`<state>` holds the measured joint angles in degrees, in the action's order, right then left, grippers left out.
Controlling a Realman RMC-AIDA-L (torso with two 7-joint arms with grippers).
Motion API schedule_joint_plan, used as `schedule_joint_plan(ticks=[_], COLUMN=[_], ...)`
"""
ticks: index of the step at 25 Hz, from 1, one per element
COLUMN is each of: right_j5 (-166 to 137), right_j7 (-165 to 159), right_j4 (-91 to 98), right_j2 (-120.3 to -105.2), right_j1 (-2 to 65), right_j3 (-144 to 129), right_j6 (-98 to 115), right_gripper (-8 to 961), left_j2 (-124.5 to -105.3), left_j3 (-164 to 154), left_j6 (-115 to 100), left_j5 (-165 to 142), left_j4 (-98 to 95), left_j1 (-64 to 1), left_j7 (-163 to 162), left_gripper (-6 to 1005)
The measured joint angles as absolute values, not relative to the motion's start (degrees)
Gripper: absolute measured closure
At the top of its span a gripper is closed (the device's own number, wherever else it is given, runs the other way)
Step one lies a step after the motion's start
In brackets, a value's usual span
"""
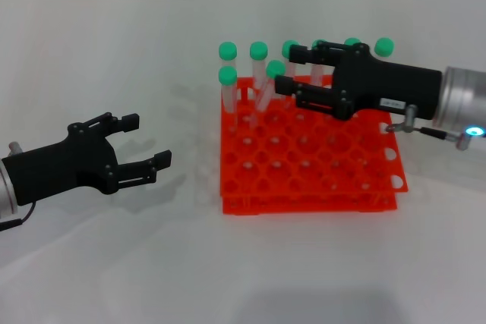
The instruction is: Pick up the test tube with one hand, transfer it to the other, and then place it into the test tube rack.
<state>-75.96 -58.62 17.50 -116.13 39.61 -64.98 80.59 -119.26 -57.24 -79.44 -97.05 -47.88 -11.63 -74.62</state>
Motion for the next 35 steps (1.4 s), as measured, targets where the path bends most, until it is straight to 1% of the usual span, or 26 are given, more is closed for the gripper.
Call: schedule_joint_plan(ticks=[6, 9, 14, 18, 19, 22, 25, 26, 27, 28, 29, 31, 32, 35], right_j5=[-75.9, -76.5, -77.76, -79.91, -80.66, -83.42, -86.93, -88.19, -89.45, -90.53, -92.12, -92.57, -92.7, -93.11], right_j7=[-62.36, -63.5, -64.09, -64.76, -64.81, -64.83, -64.81, -64.79, -64.78, -64.82, -65.05, -65.06, -65.05, -64.85], right_j4=[25.36, 27.59, 28.34, 28.21, 28.2, 28.16, 28.16, 28.16, 28.15, 28.12, 28.04, 27.99, 27.98, 27.98], right_j2=[-115.27, -114.25, -111.1, -108.8, -108.19, -106.98, -106.34, -106.21, -106.1, -106.02, -105.94, -105.92, -105.92, -105.91], right_j1=[34.26, 32.36, 30.58, 29.62, 29.44, 29.24, 29.26, 29.33, 29.44, 29.58, 29.83, 29.85, 29.85, 29.8], right_j3=[-66.12, -66.12, -66.0, -65.76, -65.73, -65.64, -65.61, -65.6, -65.59, -65.59, -65.58, -65.57, -65.57, -65.67], right_j6=[83.14, 84.04, 87.29, 88.21, 88.32, 89.07, 90.88, 91.5, 92.0, 92.33, 92.6, 92.7, 92.73, 92.96], right_gripper=[374, 372, 369, 367, 366, 364, 363, 362, 361, 361, 360, 359, 315, 184], left_j2=[-119.11, -119.08, -119.07, -118.5, -118.17, -116.72, -114.95, -114.95, -114.23, -114.23, -112.2, -111.34, -110.8, -109.97], left_j3=[-57.22, -57.22, -57.22, -57.17, -57.15, -57.13, -57.12, -57.12, -57.13, -57.13, -57.13, -57.12, -57.13, -57.13], left_j6=[-79.56, -79.55, -79.94, -81.68, -82.4, -84.83, -87.52, -87.52, -88.52, -88.52, -91.5, -92.96, -94.11, -95.98], left_j5=[-96.87, -96.73, -96.62, -96.58, -96.62, -97.23, -98.53, -98.53, -99.19, -99.19, -100.59, -101.35, -102.25, -104.05], left_j4=[-47.9, -47.9, -48.12, -48.07, -47.98, -47.8, -46.68, -46.68, -45.84, -45.84, -43.5, -42.8, -42.4, -42.16], left_j1=[-11.82, -11.86, -11.97, -12.69, -13.0, -13.89, -15.68, -15.68, -16.72, -16.72, -19.56, -20.75, -21.63, -23.14], left_j7=[-74.59, -74.28, -74.0, -74.56, -74.94, -77.0, -79.07, -79.07, -79.51, -79.51, -80.52, -81.02, -81.51, -82.83], left_gripper=[105, 105, 105, 105, 105, 105, 105, 105, 105, 104, 104, 104, 104, 105])
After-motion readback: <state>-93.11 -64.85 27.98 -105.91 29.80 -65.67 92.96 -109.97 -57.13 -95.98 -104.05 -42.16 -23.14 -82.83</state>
